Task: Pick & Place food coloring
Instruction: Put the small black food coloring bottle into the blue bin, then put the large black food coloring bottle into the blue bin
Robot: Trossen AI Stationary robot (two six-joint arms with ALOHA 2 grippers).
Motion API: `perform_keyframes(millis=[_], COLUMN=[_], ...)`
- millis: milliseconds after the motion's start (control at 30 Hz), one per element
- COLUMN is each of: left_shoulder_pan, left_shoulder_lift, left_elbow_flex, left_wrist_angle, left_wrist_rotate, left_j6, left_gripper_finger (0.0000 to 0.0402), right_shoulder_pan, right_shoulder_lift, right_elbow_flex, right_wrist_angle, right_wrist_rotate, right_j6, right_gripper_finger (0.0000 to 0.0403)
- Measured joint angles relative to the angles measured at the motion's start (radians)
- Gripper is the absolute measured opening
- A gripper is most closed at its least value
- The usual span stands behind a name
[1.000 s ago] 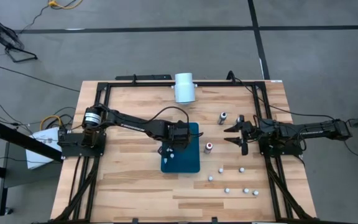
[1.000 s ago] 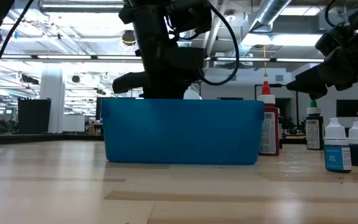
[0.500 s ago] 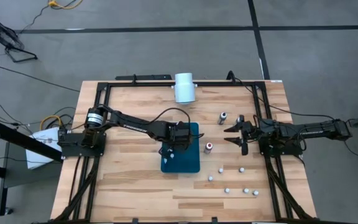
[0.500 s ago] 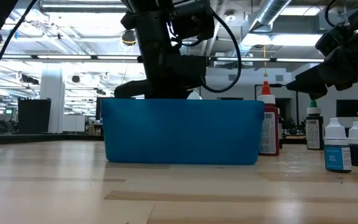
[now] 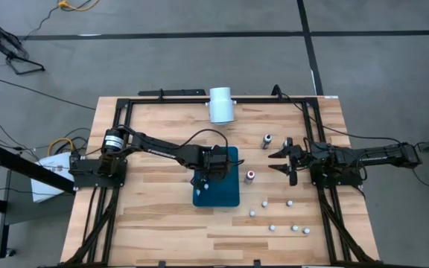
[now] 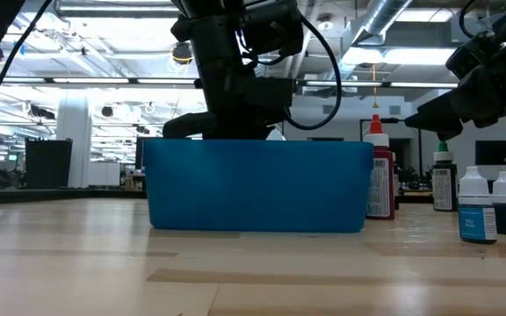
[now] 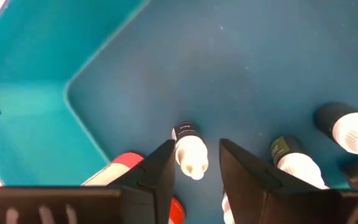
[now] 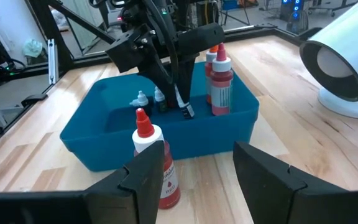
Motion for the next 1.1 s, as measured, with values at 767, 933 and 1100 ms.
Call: perform_keyframes(millis=[767,933,1100], left_shoulder_pan=[-0.027,-0.032,-0.035], left_shoulder_lift=[-0.036,-0.055,-0.078], left_elbow_flex=[0.001,0.001,0.001], left_wrist_angle=[-0.025,-0.041,-0.054], left_wrist_rotate=[-0.052,-0.06,-0.062], left_j6=[-0.009,-0.013,-0.014], left_gripper_finger=[0.0123,0.0123,0.0123], right_shoulder_pan=[0.0,0.0,0.0], right_shoulder_lift=[0.0,0.0,0.0], right_elbow_flex=[0.0,0.0,0.0], right_wrist_angle=[0.002,0.0,0.0], right_wrist_rotate=[0.0,0.0,0.0], right_j6=[0.0,0.0,0.0], right_gripper_finger=[0.0184,0.0184,0.0184])
